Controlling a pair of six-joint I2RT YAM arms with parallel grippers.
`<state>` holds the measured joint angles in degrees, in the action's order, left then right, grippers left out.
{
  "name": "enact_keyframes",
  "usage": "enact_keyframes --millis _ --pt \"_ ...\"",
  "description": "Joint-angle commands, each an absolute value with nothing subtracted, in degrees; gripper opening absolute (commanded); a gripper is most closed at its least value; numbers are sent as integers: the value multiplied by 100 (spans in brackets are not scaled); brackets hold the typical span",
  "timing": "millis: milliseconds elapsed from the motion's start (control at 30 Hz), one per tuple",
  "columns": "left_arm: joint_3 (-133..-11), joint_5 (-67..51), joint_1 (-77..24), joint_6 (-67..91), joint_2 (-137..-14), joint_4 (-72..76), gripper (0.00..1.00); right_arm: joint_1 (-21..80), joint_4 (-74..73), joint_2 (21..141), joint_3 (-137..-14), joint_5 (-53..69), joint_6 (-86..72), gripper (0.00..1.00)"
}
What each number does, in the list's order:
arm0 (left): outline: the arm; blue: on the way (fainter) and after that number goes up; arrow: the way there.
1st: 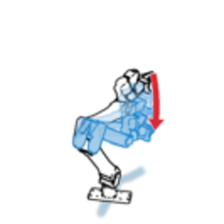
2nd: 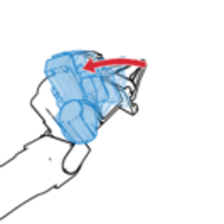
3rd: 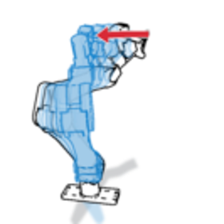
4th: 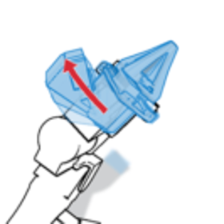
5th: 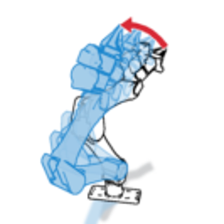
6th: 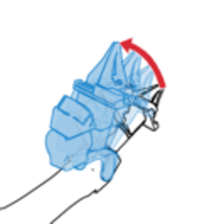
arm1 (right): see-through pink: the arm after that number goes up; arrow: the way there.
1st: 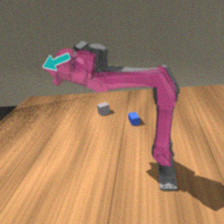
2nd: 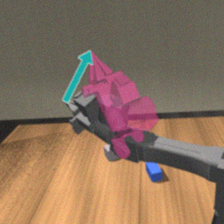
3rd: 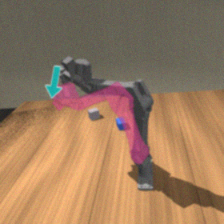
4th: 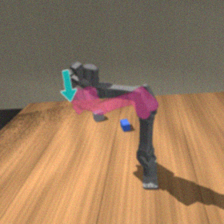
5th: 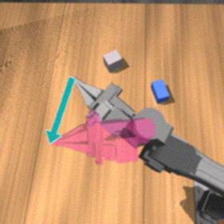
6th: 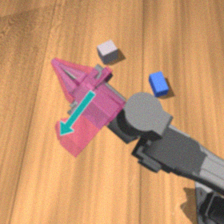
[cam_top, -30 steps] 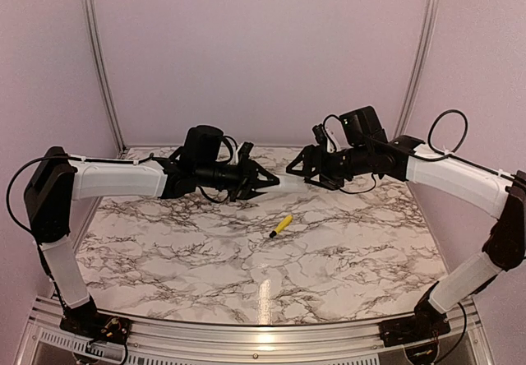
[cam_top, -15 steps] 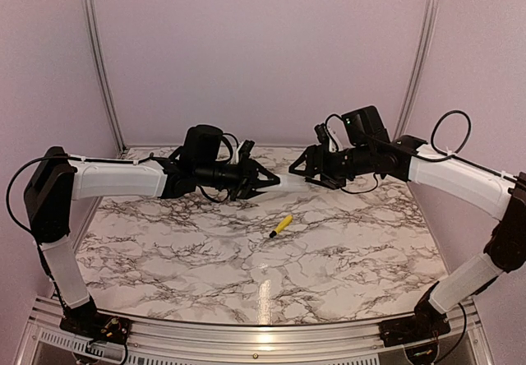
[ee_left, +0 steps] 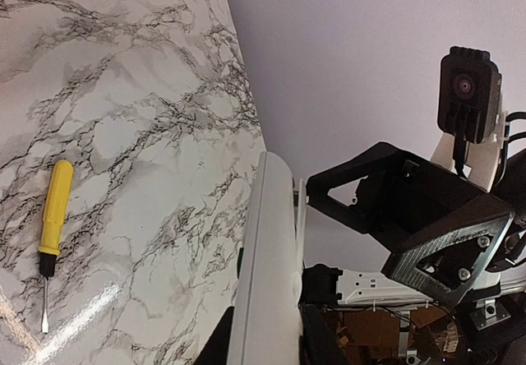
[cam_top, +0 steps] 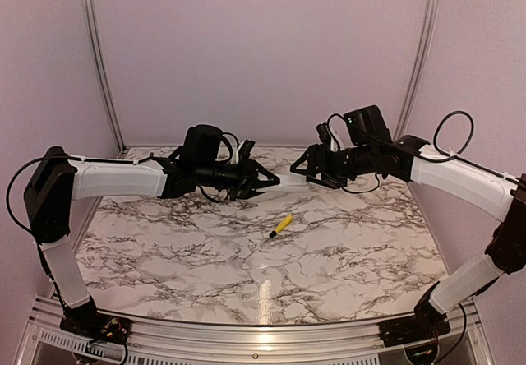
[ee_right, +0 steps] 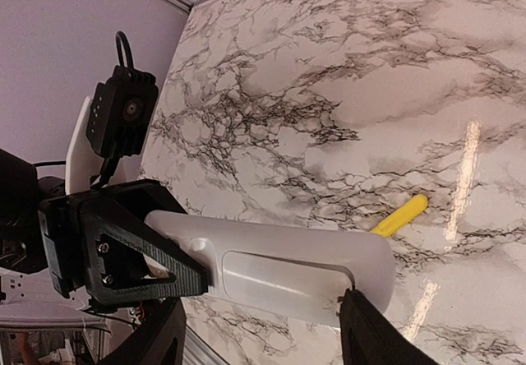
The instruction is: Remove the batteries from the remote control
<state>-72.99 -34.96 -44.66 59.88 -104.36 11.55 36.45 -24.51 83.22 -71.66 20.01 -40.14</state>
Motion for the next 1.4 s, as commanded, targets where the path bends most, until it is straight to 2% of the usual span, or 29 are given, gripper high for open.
enact_keyframes --millis 0,1367 --pt "-7303 -3611 -4526 5845 -10418 1292 0 3727 -2312 8150 -7163 2328 -4131 62" --pt "-7174 -3528 -4518 5651 -10336 1169 0 3727 -2198 8065 -7008 2407 -4280 53"
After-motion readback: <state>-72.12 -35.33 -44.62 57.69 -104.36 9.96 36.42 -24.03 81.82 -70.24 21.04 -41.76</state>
